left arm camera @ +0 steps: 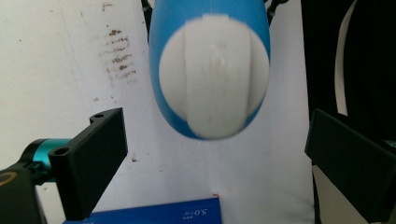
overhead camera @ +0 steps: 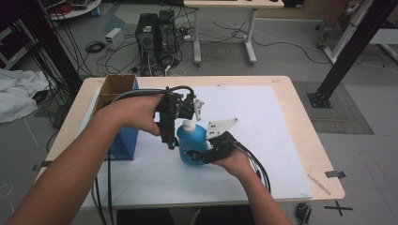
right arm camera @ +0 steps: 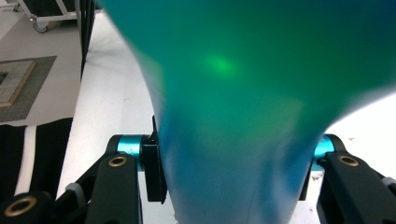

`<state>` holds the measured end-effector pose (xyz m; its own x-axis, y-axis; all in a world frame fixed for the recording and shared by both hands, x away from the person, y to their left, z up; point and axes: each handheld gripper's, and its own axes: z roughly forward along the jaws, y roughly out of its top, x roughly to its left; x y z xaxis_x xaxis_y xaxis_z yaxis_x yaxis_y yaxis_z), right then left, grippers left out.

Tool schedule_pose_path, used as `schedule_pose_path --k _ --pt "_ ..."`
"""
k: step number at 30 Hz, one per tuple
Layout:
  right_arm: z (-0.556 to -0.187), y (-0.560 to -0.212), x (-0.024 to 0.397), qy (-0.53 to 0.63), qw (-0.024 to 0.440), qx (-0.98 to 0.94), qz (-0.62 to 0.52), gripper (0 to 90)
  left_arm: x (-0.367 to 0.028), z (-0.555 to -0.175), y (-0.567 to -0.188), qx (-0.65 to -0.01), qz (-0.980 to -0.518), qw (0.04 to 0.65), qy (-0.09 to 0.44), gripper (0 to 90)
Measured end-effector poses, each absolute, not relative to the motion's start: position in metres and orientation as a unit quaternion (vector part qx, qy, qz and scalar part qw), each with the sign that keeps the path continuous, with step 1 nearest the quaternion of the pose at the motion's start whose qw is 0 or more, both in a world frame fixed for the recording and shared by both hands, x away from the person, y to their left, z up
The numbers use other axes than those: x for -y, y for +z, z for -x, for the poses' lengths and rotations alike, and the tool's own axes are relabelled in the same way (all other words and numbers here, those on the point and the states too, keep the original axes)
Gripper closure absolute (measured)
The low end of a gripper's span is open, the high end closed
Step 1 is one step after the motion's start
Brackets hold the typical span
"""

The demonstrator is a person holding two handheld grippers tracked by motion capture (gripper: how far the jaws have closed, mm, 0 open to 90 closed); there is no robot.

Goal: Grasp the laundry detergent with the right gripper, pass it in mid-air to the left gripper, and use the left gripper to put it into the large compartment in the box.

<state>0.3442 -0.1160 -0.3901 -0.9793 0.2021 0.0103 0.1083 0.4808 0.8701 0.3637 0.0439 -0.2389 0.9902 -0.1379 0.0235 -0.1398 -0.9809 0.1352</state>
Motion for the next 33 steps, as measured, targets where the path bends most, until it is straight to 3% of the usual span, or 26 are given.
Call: schedule_pose_path --k 33 --pt "-0.341 -0.387 0.113 0.508 0.041 -0.857 -0.083 45.6 -0.011 -0.357 -0.254 0.089 -0.995 0.041 0.023 5.8"
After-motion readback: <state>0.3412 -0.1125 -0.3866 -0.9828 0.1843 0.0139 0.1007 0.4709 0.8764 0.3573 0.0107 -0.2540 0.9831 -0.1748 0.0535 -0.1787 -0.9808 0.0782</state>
